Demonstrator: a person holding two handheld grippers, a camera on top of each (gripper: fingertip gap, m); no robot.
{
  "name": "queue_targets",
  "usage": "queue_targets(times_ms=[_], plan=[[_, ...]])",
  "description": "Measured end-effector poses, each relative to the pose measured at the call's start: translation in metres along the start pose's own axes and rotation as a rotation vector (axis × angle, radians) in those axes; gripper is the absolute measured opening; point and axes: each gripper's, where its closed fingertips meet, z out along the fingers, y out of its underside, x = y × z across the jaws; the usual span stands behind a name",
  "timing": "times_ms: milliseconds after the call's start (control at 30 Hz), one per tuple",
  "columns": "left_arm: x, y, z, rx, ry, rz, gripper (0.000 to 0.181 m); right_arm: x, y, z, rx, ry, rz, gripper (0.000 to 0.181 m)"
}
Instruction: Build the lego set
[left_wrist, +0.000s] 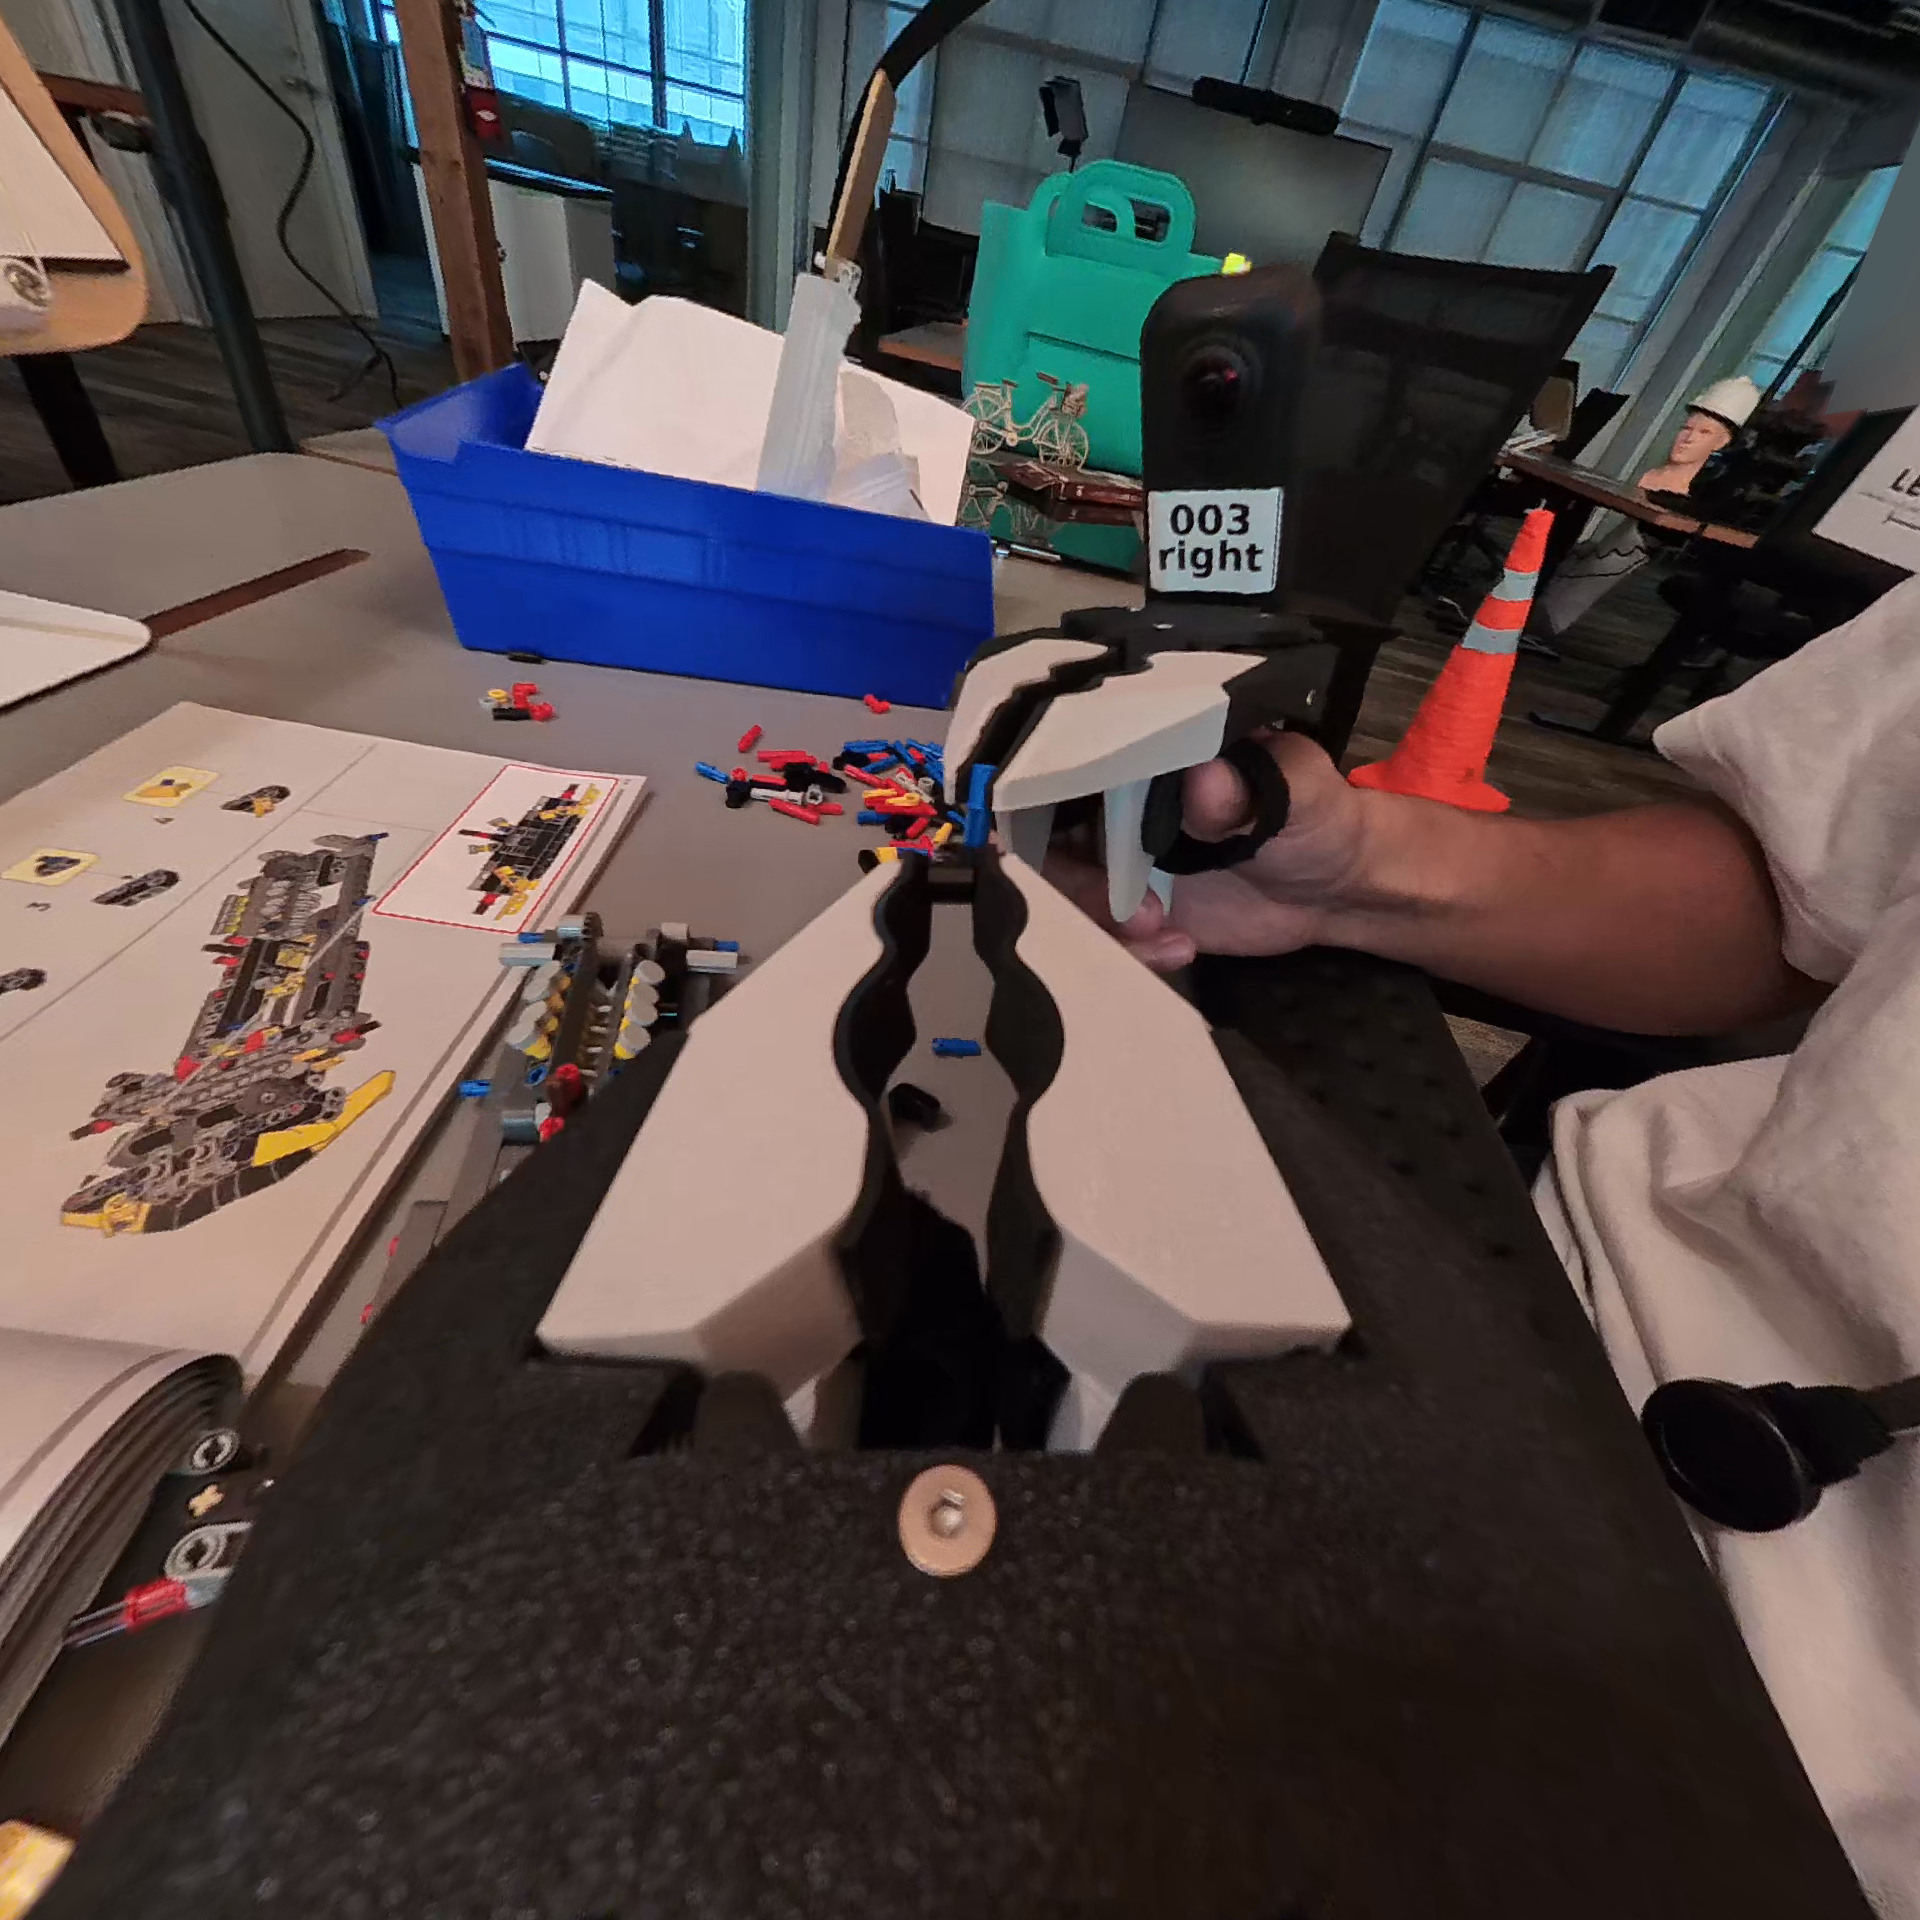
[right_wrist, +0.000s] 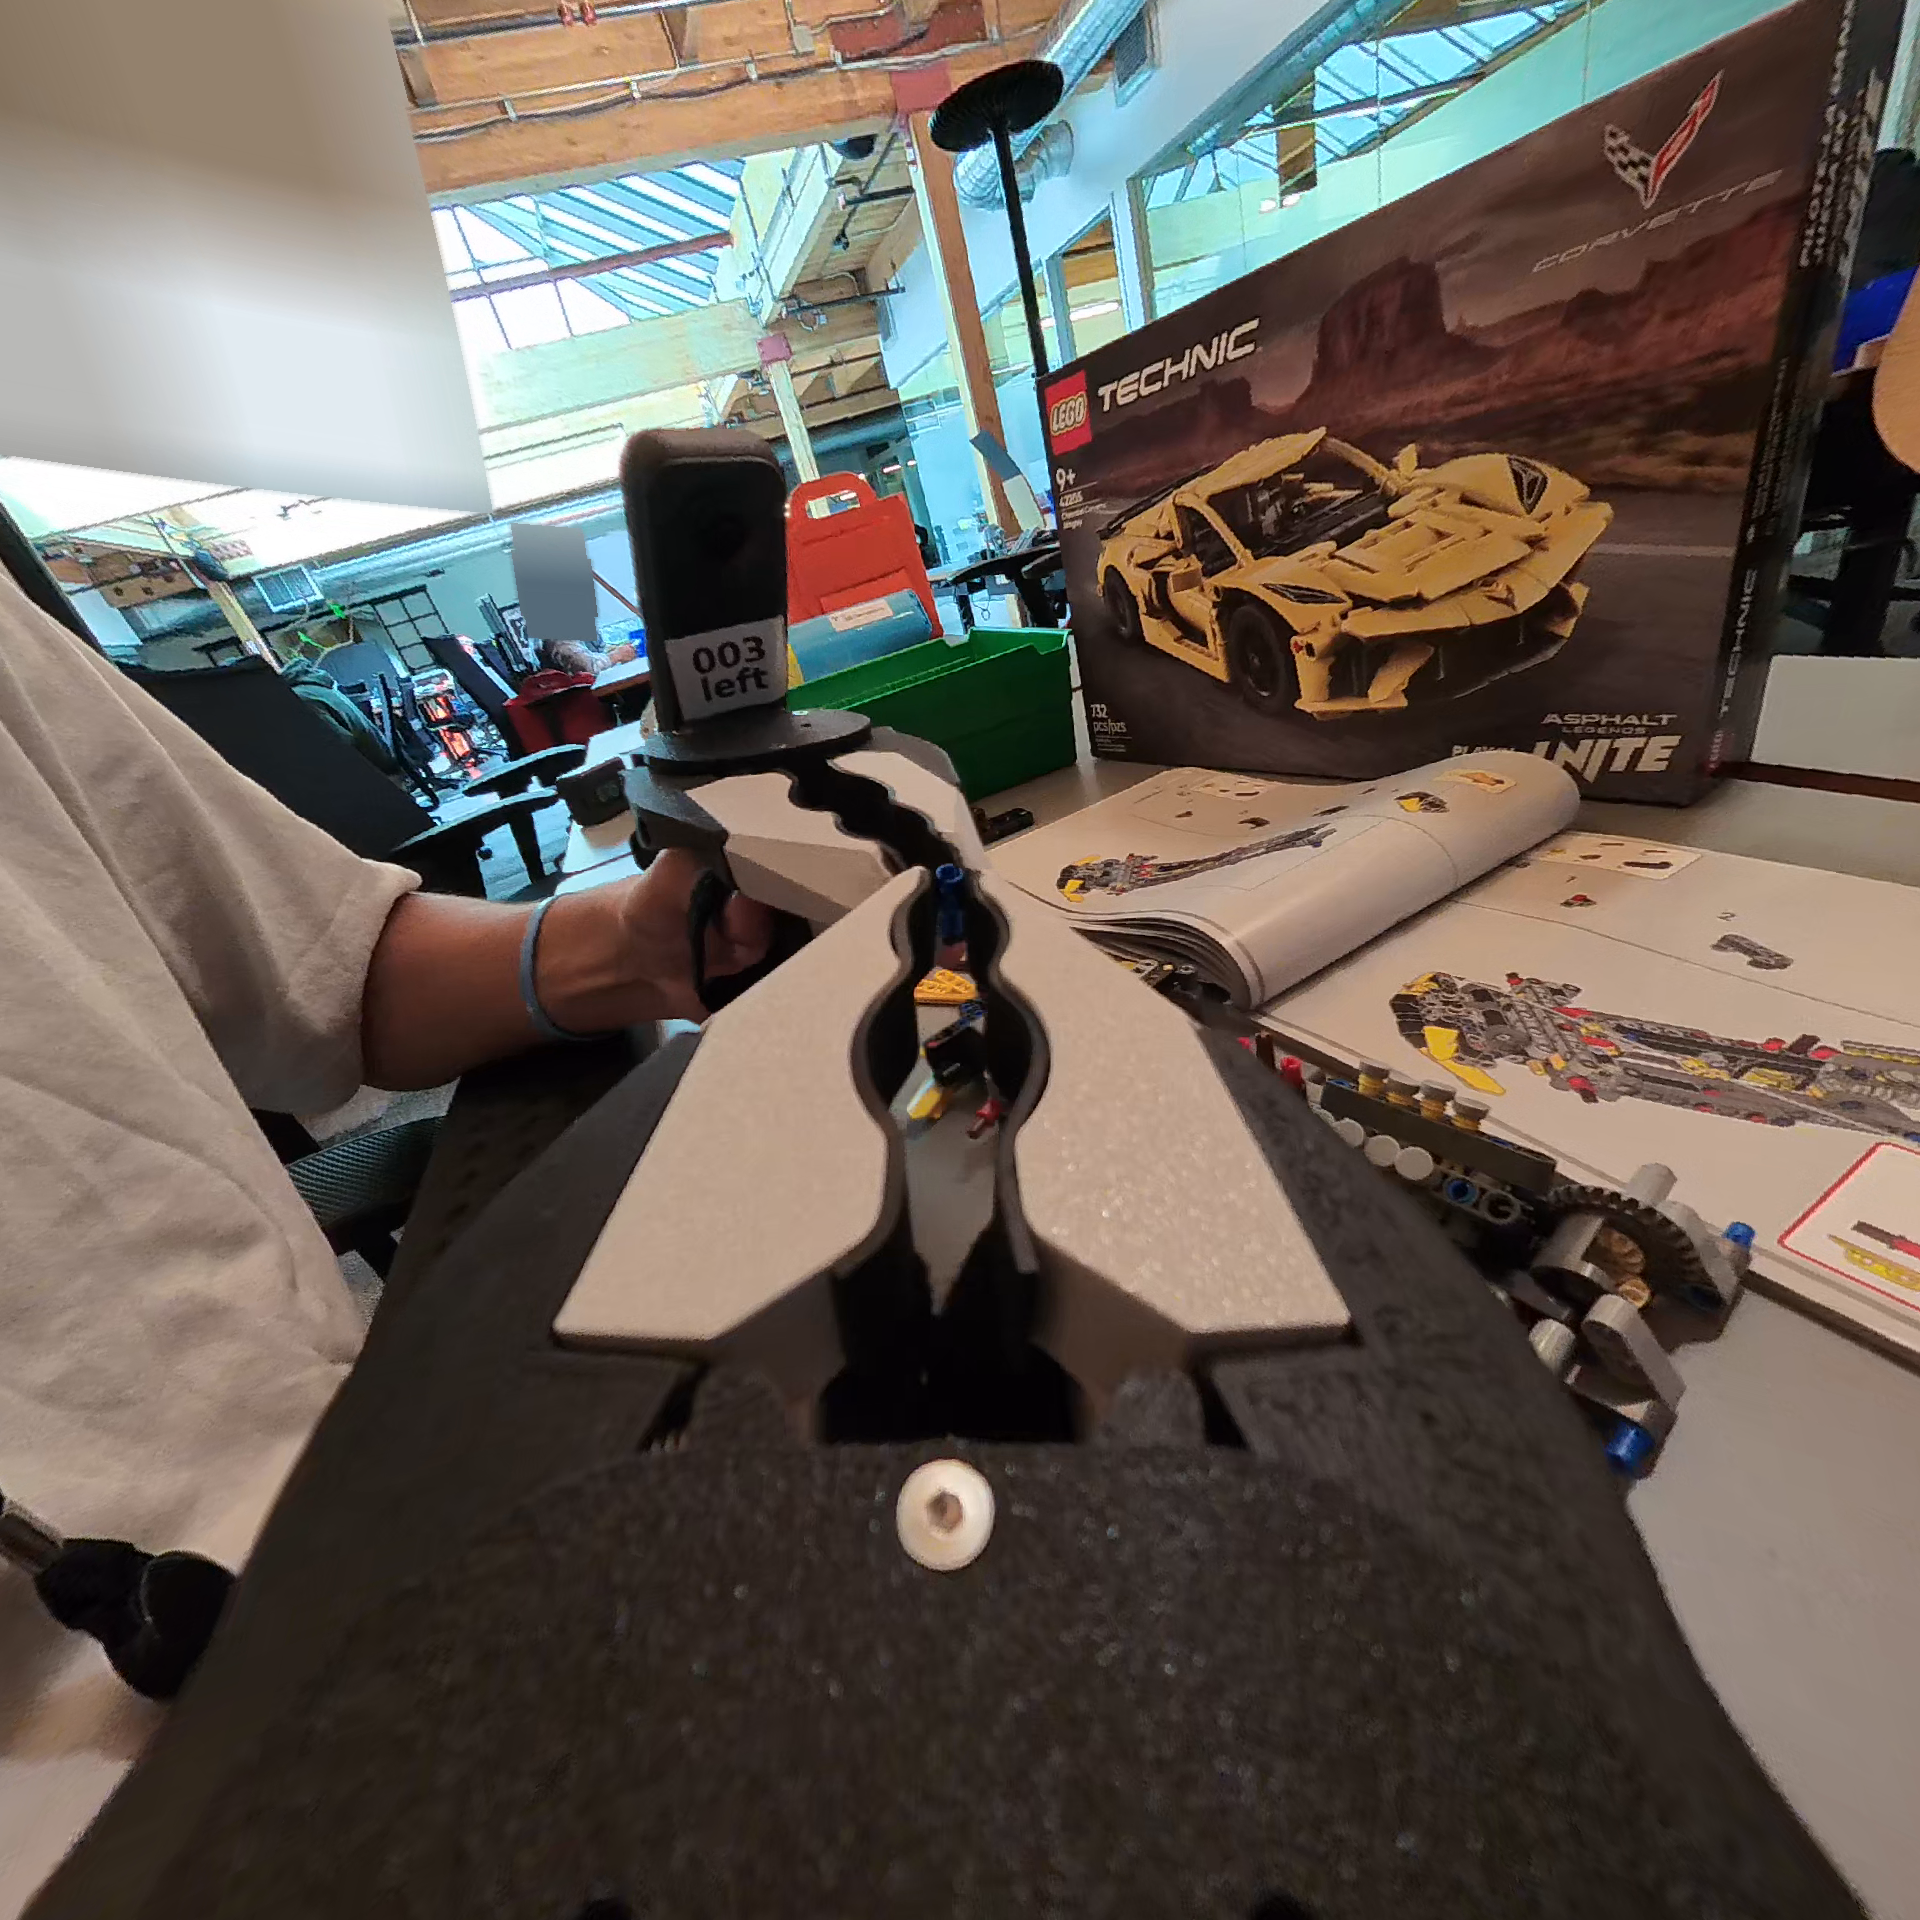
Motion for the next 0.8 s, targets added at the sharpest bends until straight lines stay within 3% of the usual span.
queue_targets(times_ms=[267, 800], plan=[[0.001, 0.005, 0.002, -0.021, 0.014, 0.017, 0.007, -0.001, -0.010, -0.001, 0.056, -0.039, 0.062, 0.003], [0.001, -0.002, -0.001, 0.001, -0.004, 0.038, 0.007, 0.000, -0.003, 0.003, 0.014, -0.036, 0.062, 0.003]])
